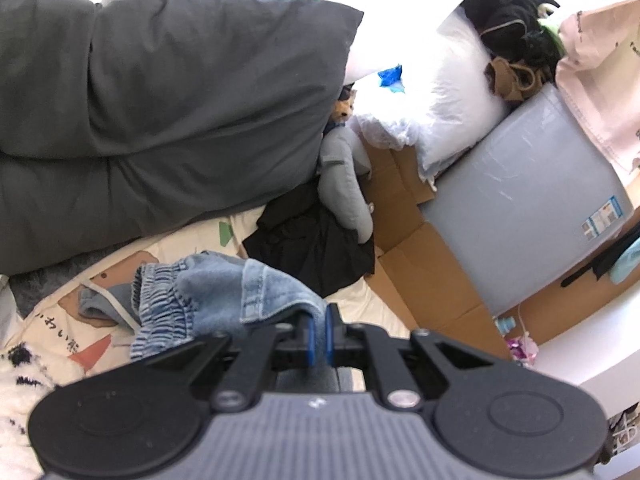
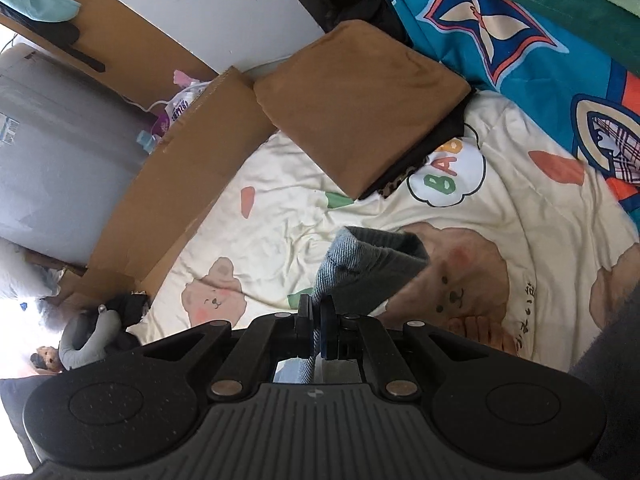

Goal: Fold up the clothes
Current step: 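Grasp the jeans leg hem with the right tool and lift it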

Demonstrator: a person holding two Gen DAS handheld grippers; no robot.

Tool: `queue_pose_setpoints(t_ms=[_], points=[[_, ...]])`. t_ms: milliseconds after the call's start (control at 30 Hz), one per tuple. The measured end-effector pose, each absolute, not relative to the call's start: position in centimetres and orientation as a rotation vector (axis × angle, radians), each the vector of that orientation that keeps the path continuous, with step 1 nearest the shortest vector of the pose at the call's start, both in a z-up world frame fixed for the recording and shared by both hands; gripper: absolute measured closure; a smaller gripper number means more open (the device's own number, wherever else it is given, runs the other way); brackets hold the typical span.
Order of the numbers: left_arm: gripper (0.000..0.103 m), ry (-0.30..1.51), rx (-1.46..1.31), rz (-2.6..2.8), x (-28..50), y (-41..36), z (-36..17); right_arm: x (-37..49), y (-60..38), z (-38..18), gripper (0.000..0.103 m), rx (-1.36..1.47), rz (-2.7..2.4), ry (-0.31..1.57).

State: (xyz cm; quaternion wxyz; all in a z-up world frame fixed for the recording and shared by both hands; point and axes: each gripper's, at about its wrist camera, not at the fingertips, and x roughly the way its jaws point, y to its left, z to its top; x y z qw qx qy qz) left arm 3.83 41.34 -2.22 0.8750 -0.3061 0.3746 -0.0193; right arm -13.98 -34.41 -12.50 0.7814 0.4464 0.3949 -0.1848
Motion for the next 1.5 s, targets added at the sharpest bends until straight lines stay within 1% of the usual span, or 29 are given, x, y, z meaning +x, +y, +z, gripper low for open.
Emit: queue_pose_setpoints(t_ms=[300, 567, 867, 1300, 1367, 1500], points=[[0.098, 0.818, -0.609, -0.053, 6.8, 39.8, -3.8, -12.0, -35.2, -14.3, 0.102, 0.949, -0.452, 0.900], [0.098, 0.857, -0.578, -0.035, 10.6, 38.0, -6.1, -10.2, -37.5, -17.1, 0.102, 1.012, -0.563, 0.914], [0.098, 0.870, -0.519, -0.030, 16.8, 35.2, -8.1, -6.7, -38.9, -20.2, 0.102, 1.017, -0.630, 0.946], [0.098, 0.917, -0.482, -0.014, 25.8, 32.3, -13.2, -0.6, -40.0, -22.8, 0.102, 0.967, -0.707, 0.966], [0.097, 0.927, -0.476, -0.009, 27.3, 31.6, -13.6, 0.4, -40.2, -23.1, 0.102, 0.951, -0.713, 0.970], [0.089, 0.948, -0.533, -0.028, 30.3, 30.1, -13.3, 2.1, -40.7, -23.2, 0.099, 0.937, -0.699, 0.956]])
